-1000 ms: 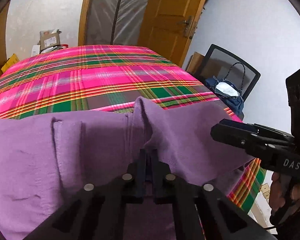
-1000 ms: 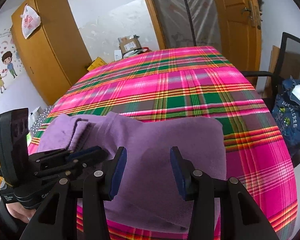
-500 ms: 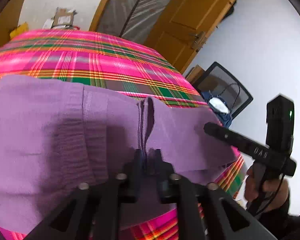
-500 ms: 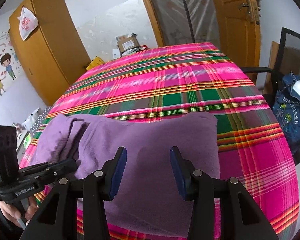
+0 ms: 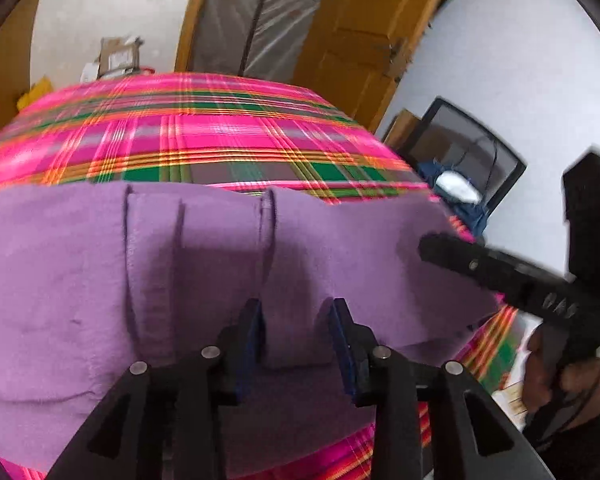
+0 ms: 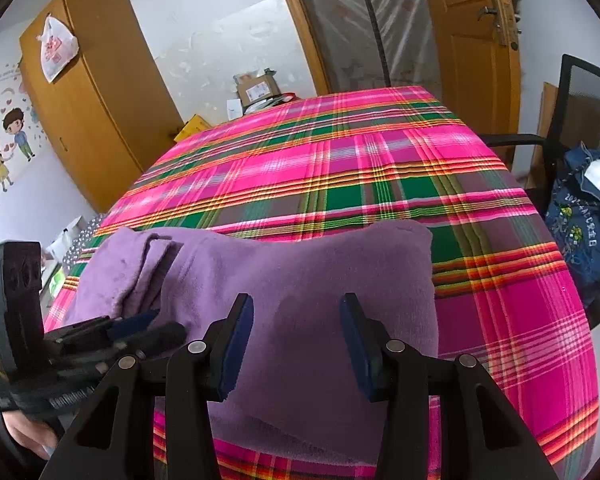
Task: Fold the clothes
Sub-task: 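Press the left gripper onto the sweatshirt fold to flatten it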
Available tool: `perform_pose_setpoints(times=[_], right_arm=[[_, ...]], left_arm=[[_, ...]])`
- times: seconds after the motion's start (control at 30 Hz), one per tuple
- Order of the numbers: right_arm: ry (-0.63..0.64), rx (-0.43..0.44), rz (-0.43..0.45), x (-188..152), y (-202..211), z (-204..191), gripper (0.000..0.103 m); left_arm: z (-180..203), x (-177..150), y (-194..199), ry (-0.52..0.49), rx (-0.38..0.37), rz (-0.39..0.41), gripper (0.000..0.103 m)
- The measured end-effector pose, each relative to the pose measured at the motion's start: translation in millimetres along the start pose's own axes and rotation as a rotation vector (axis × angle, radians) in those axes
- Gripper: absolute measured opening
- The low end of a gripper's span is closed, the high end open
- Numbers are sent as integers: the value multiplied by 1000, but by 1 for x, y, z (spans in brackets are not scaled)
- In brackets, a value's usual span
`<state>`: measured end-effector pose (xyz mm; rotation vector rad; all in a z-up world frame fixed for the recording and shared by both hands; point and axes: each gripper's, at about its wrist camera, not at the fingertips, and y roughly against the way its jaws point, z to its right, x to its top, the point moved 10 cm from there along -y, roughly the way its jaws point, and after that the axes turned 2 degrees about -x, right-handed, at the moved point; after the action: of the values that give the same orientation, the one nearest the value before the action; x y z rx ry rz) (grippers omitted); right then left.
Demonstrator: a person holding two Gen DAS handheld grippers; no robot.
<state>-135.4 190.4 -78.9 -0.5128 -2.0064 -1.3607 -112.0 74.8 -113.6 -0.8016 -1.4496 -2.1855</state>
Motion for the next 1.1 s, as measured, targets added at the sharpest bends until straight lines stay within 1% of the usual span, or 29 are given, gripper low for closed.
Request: perform_pose_setpoints(times=[0.07,0.1,0.13,0.17,0.23,0.33,0.4,0.47,0.53,0.57,0.63,0.73,0.77,0.8,0.83,0.87,0.9,0.93,1.0,1.1], right_arm=[[-4,-4,7,1,3,3,47],[-6,-6,11,1,4,5,47],[-8,-8,14,2,5,7,47],[-11,-11,18,2,7,9,47],[-27,-26,34,5,11,18,47],[-54,-49,60,10,21,33,47],[-72,-66,78,12,29,44,47],[-85,-80,89,13,35,53,47],[-95,-92,95,12,38,60,47],[-101,-94,89,10,37,62,47],[-113,-97,72,6,34,65,47],[-108,-88,58,2,31,63,47],[-102,-86,58,1,32,62,47],[-98,-85,60,1,32,60,47],[-97,-78,63,3,32,58,47],[-97,-71,66,4,32,56,47],[-87,-58,67,6,32,51,47],[-74,-44,69,9,30,45,47],[-25,-8,68,16,27,25,47],[90,81,51,28,13,-19,47]], left_arm=[[3,-1,-2,-34,26,3,35],[5,-2,-4,-51,39,4,33],[3,-1,-3,-48,46,4,21],[0,-1,-2,-36,51,3,15],[-1,1,3,-17,30,11,8],[3,6,18,-13,4,42,7],[7,9,29,-12,-17,64,7],[6,7,35,1,-34,65,7],[2,3,31,6,-31,48,7],[-1,0,25,8,-23,27,7],[-6,-8,12,31,-35,-19,8],[-3,-6,16,49,-65,-13,10],[-3,-3,18,52,-76,-10,11],[-4,0,20,58,-81,-3,15],[-5,3,22,64,-85,4,21],[-9,7,23,77,-83,16,25],[-11,9,24,90,-82,24,29],[-13,9,24,99,-85,26,30],[-14,7,22,104,-89,19,30],[-15,2,19,119,-91,-2,30]])
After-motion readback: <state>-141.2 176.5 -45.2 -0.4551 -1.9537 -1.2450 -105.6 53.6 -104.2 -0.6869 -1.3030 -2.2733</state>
